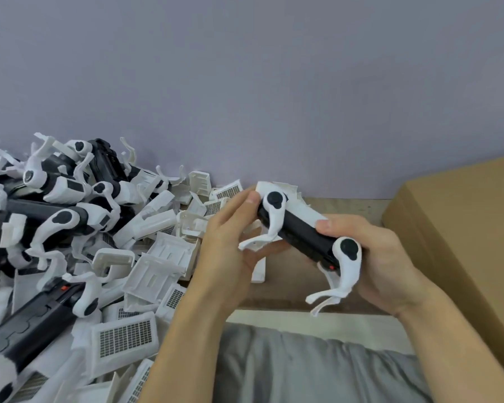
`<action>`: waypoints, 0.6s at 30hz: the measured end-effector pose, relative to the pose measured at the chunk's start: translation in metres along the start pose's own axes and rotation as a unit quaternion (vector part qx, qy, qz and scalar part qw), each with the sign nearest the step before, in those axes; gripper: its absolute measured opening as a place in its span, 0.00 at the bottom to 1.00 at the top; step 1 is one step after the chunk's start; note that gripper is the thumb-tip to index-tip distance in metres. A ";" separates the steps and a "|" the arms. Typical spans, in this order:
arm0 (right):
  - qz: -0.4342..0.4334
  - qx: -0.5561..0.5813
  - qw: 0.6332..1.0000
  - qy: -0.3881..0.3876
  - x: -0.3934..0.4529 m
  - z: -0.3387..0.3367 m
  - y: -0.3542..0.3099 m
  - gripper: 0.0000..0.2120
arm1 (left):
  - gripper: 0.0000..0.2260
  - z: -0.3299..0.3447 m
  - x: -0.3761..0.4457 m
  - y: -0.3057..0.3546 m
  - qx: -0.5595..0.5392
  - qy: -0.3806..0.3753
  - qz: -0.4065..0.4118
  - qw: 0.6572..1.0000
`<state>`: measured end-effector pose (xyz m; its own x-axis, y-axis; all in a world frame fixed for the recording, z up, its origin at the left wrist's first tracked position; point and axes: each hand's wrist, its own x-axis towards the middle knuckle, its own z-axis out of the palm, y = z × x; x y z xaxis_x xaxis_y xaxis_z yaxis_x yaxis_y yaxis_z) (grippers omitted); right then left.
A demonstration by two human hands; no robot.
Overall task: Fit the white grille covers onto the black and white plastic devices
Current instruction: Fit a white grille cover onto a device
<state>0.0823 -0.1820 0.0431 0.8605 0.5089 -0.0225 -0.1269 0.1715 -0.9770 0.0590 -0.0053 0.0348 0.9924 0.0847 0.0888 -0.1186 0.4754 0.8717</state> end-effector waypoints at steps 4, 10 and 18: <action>0.007 -0.214 0.977 -0.011 -0.007 -0.004 -0.017 0.07 | 0.10 -0.005 0.002 -0.002 0.052 0.075 0.042 0.995; -0.014 -0.509 0.859 0.055 -0.005 -0.004 -0.008 0.08 | 0.07 0.000 0.004 -0.003 0.108 0.118 0.002 0.987; -0.118 -0.180 0.953 0.214 -0.013 -0.017 -0.020 0.10 | 0.11 0.005 0.001 -0.006 0.031 0.124 0.004 0.992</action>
<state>0.0822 -0.2068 0.0592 0.9761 0.0888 0.1982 0.2069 -0.1018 -0.9731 0.0614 -0.0125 0.0323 0.9520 0.3055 -0.0186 -0.1169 0.4189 0.9005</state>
